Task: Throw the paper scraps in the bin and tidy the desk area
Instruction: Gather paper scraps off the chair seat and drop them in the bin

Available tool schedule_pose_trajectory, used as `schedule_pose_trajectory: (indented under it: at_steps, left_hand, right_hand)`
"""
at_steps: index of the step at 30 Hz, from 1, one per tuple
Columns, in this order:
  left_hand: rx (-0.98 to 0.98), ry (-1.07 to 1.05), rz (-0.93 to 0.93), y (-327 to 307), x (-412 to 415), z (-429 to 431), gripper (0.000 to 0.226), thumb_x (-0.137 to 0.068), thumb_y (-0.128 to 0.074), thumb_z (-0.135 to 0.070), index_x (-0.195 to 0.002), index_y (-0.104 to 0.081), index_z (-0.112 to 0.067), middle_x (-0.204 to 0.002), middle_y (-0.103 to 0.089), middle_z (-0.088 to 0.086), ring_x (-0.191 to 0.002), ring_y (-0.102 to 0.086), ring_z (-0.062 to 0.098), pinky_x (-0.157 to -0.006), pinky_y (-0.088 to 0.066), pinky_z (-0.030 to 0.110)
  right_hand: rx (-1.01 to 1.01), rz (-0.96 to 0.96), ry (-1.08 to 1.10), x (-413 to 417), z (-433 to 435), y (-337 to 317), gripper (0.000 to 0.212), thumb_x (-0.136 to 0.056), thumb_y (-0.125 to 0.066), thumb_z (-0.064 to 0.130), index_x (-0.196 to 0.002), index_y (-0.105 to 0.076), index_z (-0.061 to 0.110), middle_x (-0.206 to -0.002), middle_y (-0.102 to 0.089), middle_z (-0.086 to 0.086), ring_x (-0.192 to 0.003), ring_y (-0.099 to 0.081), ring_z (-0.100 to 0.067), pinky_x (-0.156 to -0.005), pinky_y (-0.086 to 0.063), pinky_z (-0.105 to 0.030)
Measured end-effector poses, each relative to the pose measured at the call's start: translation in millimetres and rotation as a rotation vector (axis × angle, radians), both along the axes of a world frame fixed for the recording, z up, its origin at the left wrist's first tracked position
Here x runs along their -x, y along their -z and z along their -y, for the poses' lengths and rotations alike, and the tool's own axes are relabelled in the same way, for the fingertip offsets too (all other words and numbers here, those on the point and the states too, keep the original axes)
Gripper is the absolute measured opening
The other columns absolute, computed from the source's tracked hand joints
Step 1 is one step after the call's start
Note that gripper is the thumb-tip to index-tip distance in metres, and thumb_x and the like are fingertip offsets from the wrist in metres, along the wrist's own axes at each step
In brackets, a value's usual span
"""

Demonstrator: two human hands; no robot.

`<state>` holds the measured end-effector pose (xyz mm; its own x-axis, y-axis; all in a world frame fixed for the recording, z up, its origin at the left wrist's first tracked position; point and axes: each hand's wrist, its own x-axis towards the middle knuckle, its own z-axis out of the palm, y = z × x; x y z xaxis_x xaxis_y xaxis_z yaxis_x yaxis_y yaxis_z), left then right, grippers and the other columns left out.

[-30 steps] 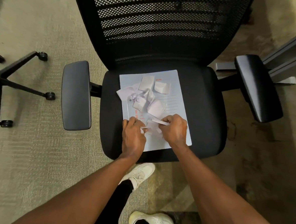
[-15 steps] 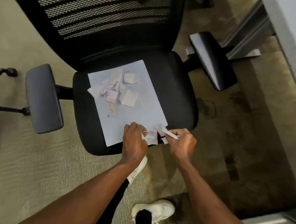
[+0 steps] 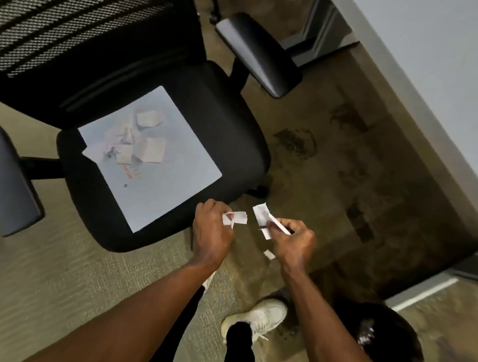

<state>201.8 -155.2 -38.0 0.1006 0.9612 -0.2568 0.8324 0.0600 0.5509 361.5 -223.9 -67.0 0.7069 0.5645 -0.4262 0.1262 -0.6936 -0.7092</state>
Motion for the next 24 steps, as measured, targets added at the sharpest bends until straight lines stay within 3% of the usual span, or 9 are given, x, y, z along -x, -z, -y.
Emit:
schedule_pose_trajectory:
  at_steps: [4, 9, 14, 18, 21, 24]
  left_hand:
    - [0.02, 0.122, -0.01, 4.8, -27.7, 25.0, 0.013, -0.086, -0.073, -0.006, -0.096, -0.075, -0.013, -0.101, -0.068, 0.005, -0.096, -0.059, 0.025, -0.079, -0.048, 0.037]
    - [0.074, 0.267, 0.0, 15.7, -90.0, 67.1, 0.015, -0.083, -0.072, -0.008, -0.097, -0.076, -0.011, -0.103, -0.072, 0.009, -0.096, -0.063, 0.029, -0.085, -0.047, 0.037]
    - [0.151, 0.406, -0.002, 28.4, -149.0, 111.7, 0.02, -0.082, -0.069, -0.009, -0.1, -0.077, -0.009, -0.107, -0.074, 0.012, -0.104, -0.065, 0.031, -0.093, -0.047, 0.037]
    - [0.255, 0.466, -0.003, 44.0, -192.8, 163.5, 0.019, -0.081, -0.069, -0.012, -0.097, -0.08, -0.011, -0.101, -0.08, 0.01, -0.099, -0.072, 0.032, -0.088, -0.056, 0.038]
    - [0.375, 0.455, 0.065, 57.6, -222.7, 209.3, 0.014, -0.085, -0.07, -0.015, -0.093, -0.08, -0.008, -0.097, -0.081, 0.014, -0.094, -0.075, 0.034, -0.08, -0.059, 0.035]
    - [0.488, 0.465, 0.062, 76.4, -249.8, 258.7, 0.014, -0.09, -0.072, -0.02, -0.096, -0.079, -0.01, -0.104, -0.08, 0.014, -0.101, -0.074, 0.033, -0.079, -0.052, 0.03]
  right_hand:
    - [0.028, -0.038, 0.113, -14.7, 49.4, 5.5, 0.009, -0.073, -0.088, 0.029, -0.075, -0.079, 0.028, -0.077, -0.077, 0.008, -0.071, -0.074, -0.013, -0.069, -0.06, -0.032]
    - [0.101, -0.038, 0.308, -43.2, 125.9, 18.2, 0.02, -0.073, -0.091, 0.029, -0.088, -0.084, 0.017, -0.075, -0.079, 0.003, -0.065, -0.072, -0.013, -0.068, -0.059, -0.03]
    - [0.081, 0.048, 0.433, -71.3, 201.5, 34.5, 0.017, -0.071, -0.092, 0.025, -0.08, -0.083, 0.014, -0.069, -0.077, 0.001, -0.061, -0.068, -0.012, -0.064, -0.05, -0.026]
    - [0.063, 0.017, 0.68, -88.7, 263.8, 51.7, 0.023, -0.07, -0.093, 0.025, -0.084, -0.083, 0.01, -0.076, -0.079, -0.005, -0.069, -0.073, -0.021, -0.073, -0.059, -0.034]
    - [0.071, -0.049, 0.799, -102.0, 313.3, 67.8, 0.022, -0.073, -0.091, 0.024, -0.088, -0.083, 0.011, -0.076, -0.077, -0.002, -0.074, -0.076, -0.024, -0.076, -0.062, -0.039]
    - [0.033, -0.208, 0.81, -112.9, 361.9, 83.5, 0.01, -0.079, -0.083, 0.022, -0.087, -0.082, 0.028, -0.082, -0.08, 0.007, -0.079, -0.078, -0.018, -0.076, -0.066, -0.041]
